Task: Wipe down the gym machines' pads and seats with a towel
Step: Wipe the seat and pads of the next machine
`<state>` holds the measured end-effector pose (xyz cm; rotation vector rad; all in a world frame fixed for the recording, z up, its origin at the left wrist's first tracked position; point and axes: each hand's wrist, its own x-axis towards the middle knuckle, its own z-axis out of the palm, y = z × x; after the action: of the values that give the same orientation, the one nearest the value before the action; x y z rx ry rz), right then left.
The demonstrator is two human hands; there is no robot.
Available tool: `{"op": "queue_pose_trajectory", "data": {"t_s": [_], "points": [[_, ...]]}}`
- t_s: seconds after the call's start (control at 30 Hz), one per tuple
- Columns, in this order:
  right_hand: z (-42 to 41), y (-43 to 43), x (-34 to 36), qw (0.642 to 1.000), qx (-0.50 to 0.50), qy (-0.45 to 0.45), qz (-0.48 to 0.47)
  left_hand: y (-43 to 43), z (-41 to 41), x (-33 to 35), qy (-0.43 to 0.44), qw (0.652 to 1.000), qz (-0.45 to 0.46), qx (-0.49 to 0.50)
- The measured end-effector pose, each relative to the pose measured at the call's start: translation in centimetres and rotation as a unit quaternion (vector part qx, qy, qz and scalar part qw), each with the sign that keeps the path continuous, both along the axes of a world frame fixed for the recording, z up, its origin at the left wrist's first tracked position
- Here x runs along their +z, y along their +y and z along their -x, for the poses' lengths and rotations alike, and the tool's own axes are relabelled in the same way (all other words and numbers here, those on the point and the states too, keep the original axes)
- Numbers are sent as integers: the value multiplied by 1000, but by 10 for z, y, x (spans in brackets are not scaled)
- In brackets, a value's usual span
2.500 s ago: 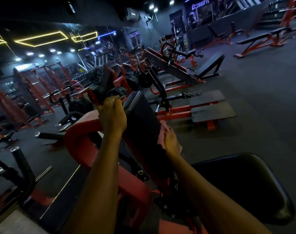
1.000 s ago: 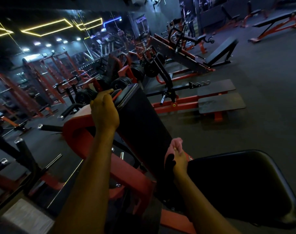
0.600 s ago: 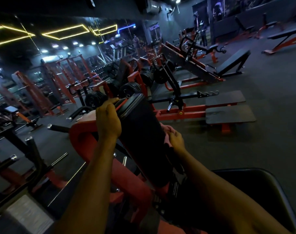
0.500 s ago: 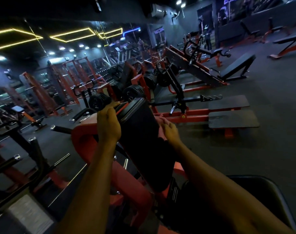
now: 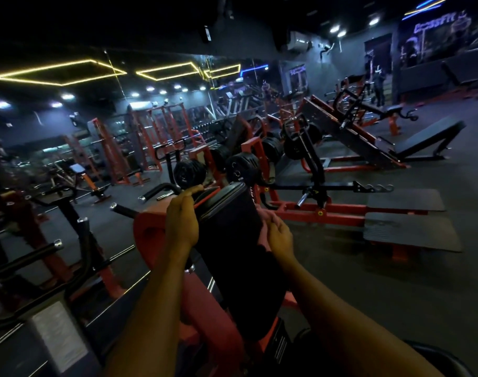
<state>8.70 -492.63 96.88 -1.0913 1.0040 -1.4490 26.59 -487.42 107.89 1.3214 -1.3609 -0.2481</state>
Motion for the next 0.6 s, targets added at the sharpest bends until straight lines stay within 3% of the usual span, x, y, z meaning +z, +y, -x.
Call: {"op": "queue_pose_trajectory", "data": {"t_s": [0.17, 0.27, 0.37, 0.43, 0.5, 0.6], "points": [[-13, -17, 85, 990, -41, 127, 55, 9, 4, 6, -20, 999, -26, 26], [-21, 5, 142, 963, -61, 252, 73, 14, 3, 11, -52, 996, -61, 27], [-37, 40, 177, 903, -62, 419, 75, 12, -17, 18, -56, 991, -118, -38], [-56, 66, 183, 860, -81, 496, 86, 10, -37, 26, -31, 983, -137, -121], [-81, 88, 175, 809, -130, 565, 93, 5, -60, 31, -61, 975, -130, -168], [-102, 98, 154, 822, -166, 542, 59, -17, -85, 31, -142, 965, -128, -180]]}}
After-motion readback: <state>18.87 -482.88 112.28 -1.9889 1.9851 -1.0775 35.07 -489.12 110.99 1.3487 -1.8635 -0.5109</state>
